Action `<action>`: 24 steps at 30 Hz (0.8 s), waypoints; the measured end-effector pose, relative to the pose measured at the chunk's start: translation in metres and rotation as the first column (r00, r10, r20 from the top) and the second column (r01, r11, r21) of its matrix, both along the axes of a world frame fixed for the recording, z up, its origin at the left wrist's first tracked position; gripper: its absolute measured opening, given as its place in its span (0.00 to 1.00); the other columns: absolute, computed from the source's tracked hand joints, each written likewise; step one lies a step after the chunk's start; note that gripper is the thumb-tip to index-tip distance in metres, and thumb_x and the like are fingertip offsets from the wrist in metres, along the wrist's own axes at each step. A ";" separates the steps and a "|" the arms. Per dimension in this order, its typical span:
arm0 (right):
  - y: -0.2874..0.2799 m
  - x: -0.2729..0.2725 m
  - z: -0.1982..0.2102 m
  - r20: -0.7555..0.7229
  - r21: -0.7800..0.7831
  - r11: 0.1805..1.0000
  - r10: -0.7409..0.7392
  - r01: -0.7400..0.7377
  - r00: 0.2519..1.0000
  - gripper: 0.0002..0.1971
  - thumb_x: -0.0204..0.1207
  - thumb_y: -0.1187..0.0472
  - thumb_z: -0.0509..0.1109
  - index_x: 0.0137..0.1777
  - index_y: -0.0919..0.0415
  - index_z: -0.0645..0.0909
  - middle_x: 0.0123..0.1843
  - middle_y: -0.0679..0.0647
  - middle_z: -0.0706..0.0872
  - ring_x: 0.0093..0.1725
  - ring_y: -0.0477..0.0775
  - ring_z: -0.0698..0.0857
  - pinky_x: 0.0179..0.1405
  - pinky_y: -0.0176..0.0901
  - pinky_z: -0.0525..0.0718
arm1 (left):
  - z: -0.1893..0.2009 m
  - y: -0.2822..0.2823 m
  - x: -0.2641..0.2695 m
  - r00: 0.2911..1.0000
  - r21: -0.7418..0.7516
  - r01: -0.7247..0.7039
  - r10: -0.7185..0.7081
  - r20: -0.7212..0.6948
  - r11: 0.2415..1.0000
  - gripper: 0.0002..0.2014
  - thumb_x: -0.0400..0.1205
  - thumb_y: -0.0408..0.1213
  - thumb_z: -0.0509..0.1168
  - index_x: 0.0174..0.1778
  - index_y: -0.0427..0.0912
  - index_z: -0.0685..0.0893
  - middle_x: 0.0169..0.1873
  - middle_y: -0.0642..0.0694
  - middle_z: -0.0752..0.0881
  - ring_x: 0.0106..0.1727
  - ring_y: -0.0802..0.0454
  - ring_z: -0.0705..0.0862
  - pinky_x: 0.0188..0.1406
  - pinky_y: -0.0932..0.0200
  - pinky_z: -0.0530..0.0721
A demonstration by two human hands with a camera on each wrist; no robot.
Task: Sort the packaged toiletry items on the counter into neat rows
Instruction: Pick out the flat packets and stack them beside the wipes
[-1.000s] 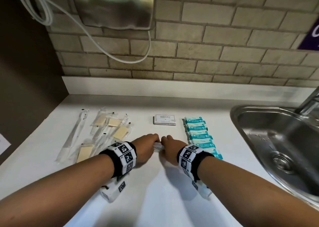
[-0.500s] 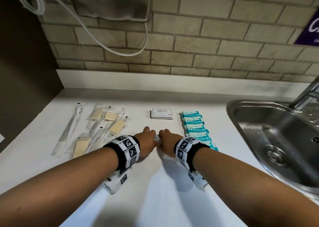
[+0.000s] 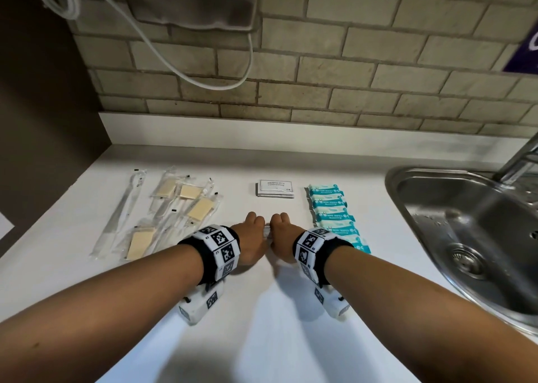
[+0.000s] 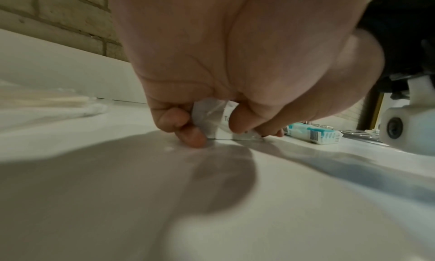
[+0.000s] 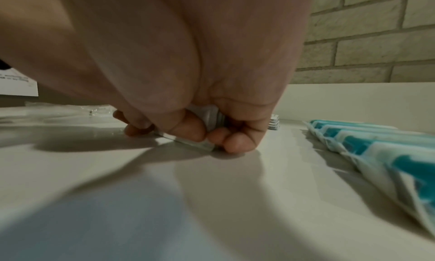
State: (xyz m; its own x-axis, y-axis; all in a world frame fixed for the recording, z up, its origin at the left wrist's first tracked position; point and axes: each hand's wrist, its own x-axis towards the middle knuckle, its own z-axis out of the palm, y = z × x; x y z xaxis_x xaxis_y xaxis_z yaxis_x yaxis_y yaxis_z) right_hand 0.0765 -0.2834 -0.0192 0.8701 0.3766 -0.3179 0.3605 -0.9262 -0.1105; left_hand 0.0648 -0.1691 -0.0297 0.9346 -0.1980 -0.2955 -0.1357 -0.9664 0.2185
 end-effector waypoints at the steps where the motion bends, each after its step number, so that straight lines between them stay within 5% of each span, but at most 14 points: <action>1: 0.000 0.000 0.000 -0.008 0.024 1.000 -0.015 0.015 1.000 0.19 0.82 0.70 0.60 0.72 0.70 0.64 0.71 0.63 0.68 0.67 0.62 0.79 0.59 0.51 0.79 | 0.001 0.001 -0.001 1.000 -0.005 0.008 -0.008 -0.003 1.000 0.18 0.87 0.41 0.53 0.67 0.33 0.67 0.65 0.37 0.68 0.53 0.38 0.80 0.45 0.52 0.71; 8: -0.001 0.003 0.000 -0.047 0.070 0.995 -0.071 0.075 0.996 0.18 0.83 0.65 0.60 0.70 0.69 0.66 0.70 0.63 0.69 0.65 0.65 0.81 0.53 0.49 0.76 | -0.006 0.016 0.002 0.996 -0.167 -0.088 0.085 -0.026 0.982 0.15 0.87 0.34 0.49 0.65 0.33 0.73 0.64 0.34 0.69 0.55 0.36 0.80 0.58 0.50 0.76; 15: -0.016 0.028 0.021 -0.211 0.165 0.968 -0.153 0.190 0.965 0.23 0.69 0.58 0.79 0.62 0.62 0.80 0.59 0.56 0.87 0.56 0.57 0.85 0.51 0.42 0.79 | 0.001 0.020 0.016 0.988 -0.223 -0.156 0.157 -0.014 0.962 0.20 0.87 0.31 0.52 0.76 0.40 0.70 0.74 0.35 0.71 0.70 0.39 0.76 0.66 0.53 0.74; 19: -0.027 0.046 0.038 -0.276 0.216 0.943 -0.188 0.252 0.942 0.18 0.70 0.66 0.78 0.60 0.65 0.84 0.53 0.60 0.89 0.48 0.54 0.83 0.52 0.42 0.84 | 0.009 0.020 0.032 0.977 -0.340 -0.203 0.212 -0.012 0.918 0.15 0.86 0.33 0.54 0.69 0.43 0.73 0.64 0.40 0.82 0.60 0.43 0.82 0.57 0.57 0.77; 24: -0.036 0.072 0.039 -0.366 0.284 0.894 -0.232 0.345 0.901 0.14 0.69 0.74 0.75 0.53 0.63 0.82 0.47 0.65 0.89 0.44 0.58 0.86 0.62 0.57 0.86 | 0.018 0.016 0.055 0.963 -0.392 -0.241 0.268 0.014 0.888 0.09 0.82 0.32 0.61 0.55 0.47 0.79 0.56 0.42 0.86 0.50 0.48 0.82 0.46 0.62 0.74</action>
